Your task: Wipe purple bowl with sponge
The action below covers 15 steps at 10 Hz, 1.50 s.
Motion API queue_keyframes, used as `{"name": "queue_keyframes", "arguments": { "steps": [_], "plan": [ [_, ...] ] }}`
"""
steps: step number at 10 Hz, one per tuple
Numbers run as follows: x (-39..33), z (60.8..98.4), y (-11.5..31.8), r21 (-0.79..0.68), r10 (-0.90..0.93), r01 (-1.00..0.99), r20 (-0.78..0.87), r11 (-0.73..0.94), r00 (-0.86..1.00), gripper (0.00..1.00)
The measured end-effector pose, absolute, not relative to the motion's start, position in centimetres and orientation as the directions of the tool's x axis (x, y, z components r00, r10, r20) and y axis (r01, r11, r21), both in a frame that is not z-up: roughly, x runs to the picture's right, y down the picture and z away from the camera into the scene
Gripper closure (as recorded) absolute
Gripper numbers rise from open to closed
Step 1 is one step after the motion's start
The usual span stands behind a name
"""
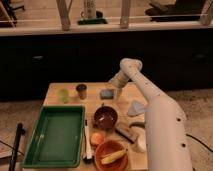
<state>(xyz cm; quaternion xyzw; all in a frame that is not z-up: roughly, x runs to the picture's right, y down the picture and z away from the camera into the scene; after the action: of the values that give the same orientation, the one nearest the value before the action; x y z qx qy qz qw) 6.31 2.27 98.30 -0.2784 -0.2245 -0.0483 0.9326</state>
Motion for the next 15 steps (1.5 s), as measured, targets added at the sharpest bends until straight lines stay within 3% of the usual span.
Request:
{"name": "queue_keyframes", "arguments": {
  "steps": [5, 12, 13, 15],
  "plan": [
    [4.3, 99.3, 4.1, -0.516, 0.021, 0.277, 0.498, 0.811, 0.867, 0.24],
    [5.0, 99.7, 4.7, -0.532, 0.049, 0.274, 0.514, 0.802, 0.856, 0.93],
    [5.1, 99.6, 4.6, -0.532, 0.048, 0.274, 0.514, 0.801, 0.856, 0.99],
    [5.1, 99.6, 4.6, -0.531, 0.048, 0.275, 0.515, 0.801, 0.856, 1.00]
  ]
}}
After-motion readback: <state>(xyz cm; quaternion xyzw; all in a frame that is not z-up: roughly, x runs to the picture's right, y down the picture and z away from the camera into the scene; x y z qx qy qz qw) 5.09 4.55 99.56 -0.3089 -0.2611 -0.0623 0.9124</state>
